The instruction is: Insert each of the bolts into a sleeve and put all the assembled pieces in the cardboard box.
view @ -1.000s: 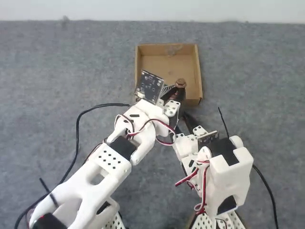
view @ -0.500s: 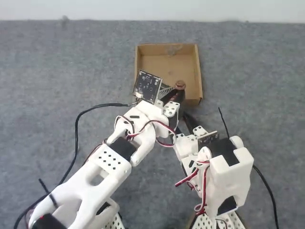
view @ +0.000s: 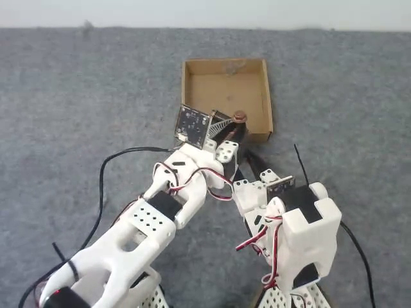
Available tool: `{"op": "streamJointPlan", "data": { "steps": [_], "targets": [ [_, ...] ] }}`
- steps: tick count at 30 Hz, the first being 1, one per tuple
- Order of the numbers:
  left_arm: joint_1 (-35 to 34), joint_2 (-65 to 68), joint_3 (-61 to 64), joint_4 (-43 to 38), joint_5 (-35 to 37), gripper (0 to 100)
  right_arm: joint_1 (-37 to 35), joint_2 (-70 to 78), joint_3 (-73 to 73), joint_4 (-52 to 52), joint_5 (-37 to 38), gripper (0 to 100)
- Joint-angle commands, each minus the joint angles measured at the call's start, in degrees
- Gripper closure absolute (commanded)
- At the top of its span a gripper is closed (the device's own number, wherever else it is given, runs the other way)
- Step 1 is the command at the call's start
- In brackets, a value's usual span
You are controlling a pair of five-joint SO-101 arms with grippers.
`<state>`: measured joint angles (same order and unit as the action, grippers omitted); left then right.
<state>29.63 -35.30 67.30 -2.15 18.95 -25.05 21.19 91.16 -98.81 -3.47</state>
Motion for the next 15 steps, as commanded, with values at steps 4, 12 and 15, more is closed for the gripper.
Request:
{"op": "streamJointPlan", "data": {
  "steps": [4,12,15],
  "targets": [
    [-0.44,-2.81,0.57,-1.93,0.44,99,0.04,-2.59,1.23,-1.54,0.53,99.2],
    [-0.35,-2.81,2.15,-1.85,0.35,99,0.04,-2.77,1.32,-1.54,0.70,99.2],
    [-0.09,-2.73,3.38,-1.85,-1.23,99,0.04,-2.59,1.32,-1.54,0.79,99.2]
  ]
}}
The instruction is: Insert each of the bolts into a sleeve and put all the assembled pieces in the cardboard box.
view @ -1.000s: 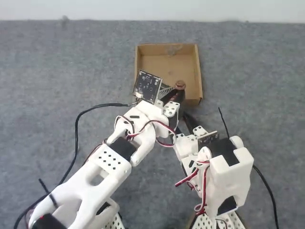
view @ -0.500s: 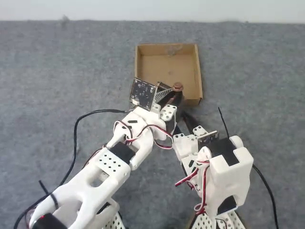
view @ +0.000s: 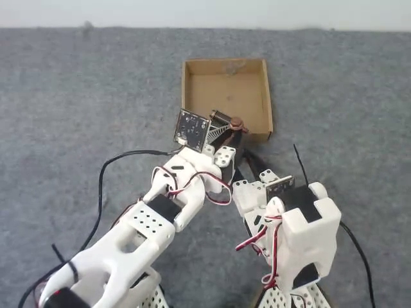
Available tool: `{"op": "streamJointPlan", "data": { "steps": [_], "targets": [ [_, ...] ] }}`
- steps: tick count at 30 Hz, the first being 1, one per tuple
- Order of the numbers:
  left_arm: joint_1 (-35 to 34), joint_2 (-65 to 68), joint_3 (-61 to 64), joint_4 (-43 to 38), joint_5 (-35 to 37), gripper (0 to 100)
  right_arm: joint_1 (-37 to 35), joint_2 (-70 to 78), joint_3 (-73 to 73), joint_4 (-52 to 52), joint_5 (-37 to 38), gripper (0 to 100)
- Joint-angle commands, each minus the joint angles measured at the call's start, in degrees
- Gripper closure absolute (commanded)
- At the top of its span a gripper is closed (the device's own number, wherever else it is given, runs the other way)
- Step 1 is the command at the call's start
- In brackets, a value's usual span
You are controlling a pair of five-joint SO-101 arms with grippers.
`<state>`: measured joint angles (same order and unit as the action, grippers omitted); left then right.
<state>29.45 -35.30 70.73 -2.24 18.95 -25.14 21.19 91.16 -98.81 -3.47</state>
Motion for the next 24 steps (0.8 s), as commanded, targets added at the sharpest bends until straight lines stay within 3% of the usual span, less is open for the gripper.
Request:
{"op": "streamJointPlan", "data": {
  "steps": [1,4,16,24],
  "targets": [
    [0.09,-2.73,0.31,-1.76,-2.73,99,0.13,-2.59,1.32,-1.54,0.79,99.2],
    [0.18,-2.73,1.27,-1.76,-5.71,99,0.13,-2.59,1.32,-1.54,0.79,99.2],
    [0.44,-2.37,2.42,-1.76,-5.80,99,1.45,-2.77,1.23,-1.54,0.88,99.2],
    [5.36,-2.81,4.97,-1.76,-5.80,99,1.45,-2.59,1.14,-1.54,0.97,99.2]
  ]
}}
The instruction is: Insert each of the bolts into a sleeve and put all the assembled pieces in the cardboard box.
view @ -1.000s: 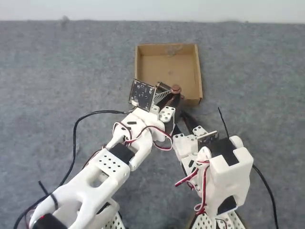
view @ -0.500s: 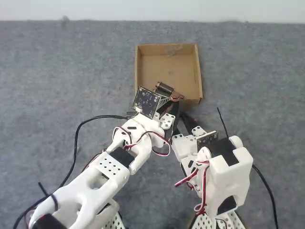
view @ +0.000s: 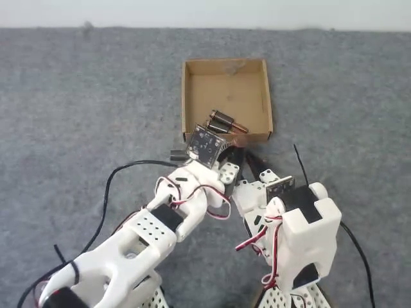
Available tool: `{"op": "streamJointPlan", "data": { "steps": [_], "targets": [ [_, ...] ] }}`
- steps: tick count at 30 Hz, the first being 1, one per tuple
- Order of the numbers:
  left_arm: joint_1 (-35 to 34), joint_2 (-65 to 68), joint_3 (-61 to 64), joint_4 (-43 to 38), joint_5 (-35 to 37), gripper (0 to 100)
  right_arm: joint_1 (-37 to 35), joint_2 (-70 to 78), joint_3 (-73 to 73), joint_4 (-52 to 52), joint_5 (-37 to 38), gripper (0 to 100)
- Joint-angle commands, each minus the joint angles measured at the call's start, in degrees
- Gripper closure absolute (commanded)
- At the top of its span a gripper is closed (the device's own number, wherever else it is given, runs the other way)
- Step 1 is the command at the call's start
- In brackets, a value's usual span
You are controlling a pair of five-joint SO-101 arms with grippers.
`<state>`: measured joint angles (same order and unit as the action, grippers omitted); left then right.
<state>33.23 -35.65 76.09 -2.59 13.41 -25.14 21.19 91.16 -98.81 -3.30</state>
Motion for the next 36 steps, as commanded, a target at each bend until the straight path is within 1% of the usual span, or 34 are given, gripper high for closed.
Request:
{"op": "streamJointPlan", "data": {
  "steps": [1,6,30,33,36],
  "targets": [
    [1.49,-2.46,-0.31,-1.23,-0.35,99,1.45,-2.59,1.14,-1.54,0.79,99.2],
    [1.93,-1.93,1.80,-1.41,-0.44,99,1.71,-2.77,1.23,-1.54,0.79,99.2],
    [1.49,-2.73,1.45,-1.49,-0.62,98,1.71,-2.59,0.79,-1.36,0.79,99.2],
    [1.58,-6.51,2.15,-1.05,-0.62,98,1.71,-2.59,0.70,-1.19,0.79,99.2],
    [1.85,-13.54,4.97,-0.35,-0.62,98,1.80,-2.42,0.00,-1.10,0.79,99.2]
  ]
}}
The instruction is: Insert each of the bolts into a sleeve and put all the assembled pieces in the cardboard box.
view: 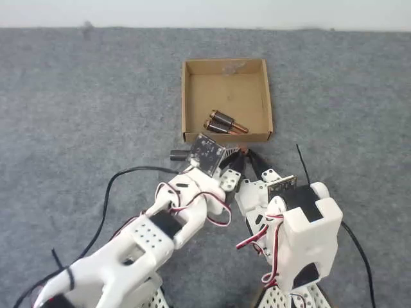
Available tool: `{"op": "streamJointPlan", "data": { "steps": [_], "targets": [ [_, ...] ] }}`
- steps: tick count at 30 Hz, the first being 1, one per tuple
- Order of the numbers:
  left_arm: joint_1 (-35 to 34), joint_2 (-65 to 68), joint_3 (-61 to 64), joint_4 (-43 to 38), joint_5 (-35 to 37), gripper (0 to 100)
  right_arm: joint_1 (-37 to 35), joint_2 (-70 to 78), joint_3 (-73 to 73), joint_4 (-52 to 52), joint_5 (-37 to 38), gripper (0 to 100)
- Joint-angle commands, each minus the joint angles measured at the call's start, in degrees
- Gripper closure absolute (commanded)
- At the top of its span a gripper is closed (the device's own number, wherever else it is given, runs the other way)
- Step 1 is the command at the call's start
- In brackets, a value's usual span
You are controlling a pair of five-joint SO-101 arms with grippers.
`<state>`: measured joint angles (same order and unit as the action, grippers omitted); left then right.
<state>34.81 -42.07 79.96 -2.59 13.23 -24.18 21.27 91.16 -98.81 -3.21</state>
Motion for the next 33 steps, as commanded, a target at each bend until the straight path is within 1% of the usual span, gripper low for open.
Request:
{"op": "streamJointPlan", "data": {
  "steps": [1,6,9,16,21,30,33],
  "targets": [
    [0.35,-9.85,2.15,0.53,-0.44,98,1.10,-2.51,0.00,-1.10,0.70,99.2],
    [-0.26,-22.42,4.79,7.82,-0.44,99,1.63,-2.51,-0.09,-1.01,0.70,99.2],
    [-3.52,-28.04,4.79,13.71,-0.26,99,1.63,-2.51,0.09,-1.01,0.70,99.2],
    [-18.99,-36.31,4.79,22.59,-0.09,99,1.63,-2.51,0.35,-1.01,0.70,99.2],
    [-27.25,-39.82,6.37,30.86,0.00,99,1.63,-2.59,0.44,-1.01,0.79,99.2],
    [-42.64,-52.57,17.10,37.36,-0.09,99,1.63,-3.03,1.49,-1.01,0.79,99.2],
    [-46.15,-57.14,16.92,46.07,-0.18,99,1.80,-3.03,1.49,-1.01,0.79,99.2]
  ]
}}
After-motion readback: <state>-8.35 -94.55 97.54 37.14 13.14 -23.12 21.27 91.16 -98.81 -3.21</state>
